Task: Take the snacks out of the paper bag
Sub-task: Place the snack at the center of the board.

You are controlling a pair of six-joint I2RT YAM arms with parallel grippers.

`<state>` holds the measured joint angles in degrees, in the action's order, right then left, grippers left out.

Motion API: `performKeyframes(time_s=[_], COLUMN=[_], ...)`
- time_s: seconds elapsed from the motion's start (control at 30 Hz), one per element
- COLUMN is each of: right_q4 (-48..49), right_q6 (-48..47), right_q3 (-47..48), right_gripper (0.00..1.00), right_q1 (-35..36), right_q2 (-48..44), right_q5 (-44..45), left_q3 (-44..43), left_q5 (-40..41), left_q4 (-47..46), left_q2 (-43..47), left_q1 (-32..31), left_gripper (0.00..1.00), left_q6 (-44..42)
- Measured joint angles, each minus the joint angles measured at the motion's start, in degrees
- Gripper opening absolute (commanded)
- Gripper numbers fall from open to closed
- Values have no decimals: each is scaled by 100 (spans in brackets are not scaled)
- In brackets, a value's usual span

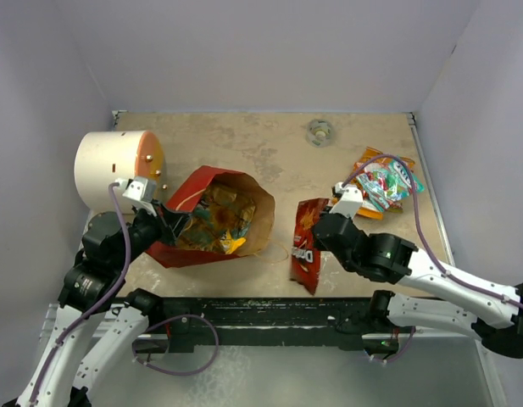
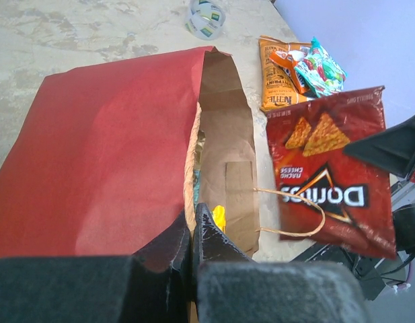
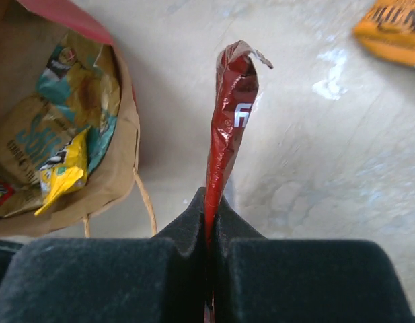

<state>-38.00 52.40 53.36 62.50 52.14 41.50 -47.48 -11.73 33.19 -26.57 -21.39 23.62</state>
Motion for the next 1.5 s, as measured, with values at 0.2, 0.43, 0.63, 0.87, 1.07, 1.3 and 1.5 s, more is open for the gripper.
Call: performKeyframes(time_s=[0.2,0.43,0.63,0.87,1.07,1.3,1.5], right_q4=[1259,1781,1989,1558,1294,1067,662], right_q6=[597,892,1174,1794,2105,2229,2124], right_q3=[-1740,-3185,-3233,-3204,-3195,-3195,-2911], right_gripper=[0,2,4,7,19,36,76], right_q1=[-1152,-2356,-2634,-2846,-2881,-2881,-2881], right_q2=[-841,-404,-240,-393,-667,-1440,-2430], right_q5=[-1095,-1834,-1823,-1388,-1091,-1003,-848], left_q3=[-2,-4,-4,-4,-4,-4,-4], left_q5=[2,0,-4,-4,-4,-201,-334], left_q4=[2,50,50,50,57,33,13], left_q2=[-72,-96,-129,-133,-96,-92,-55], left_q1=[0,0,0,0,0,0,0], left_gripper=[0,0,0,0,0,2,4], left_q6=[15,85,85,85,85,72,63])
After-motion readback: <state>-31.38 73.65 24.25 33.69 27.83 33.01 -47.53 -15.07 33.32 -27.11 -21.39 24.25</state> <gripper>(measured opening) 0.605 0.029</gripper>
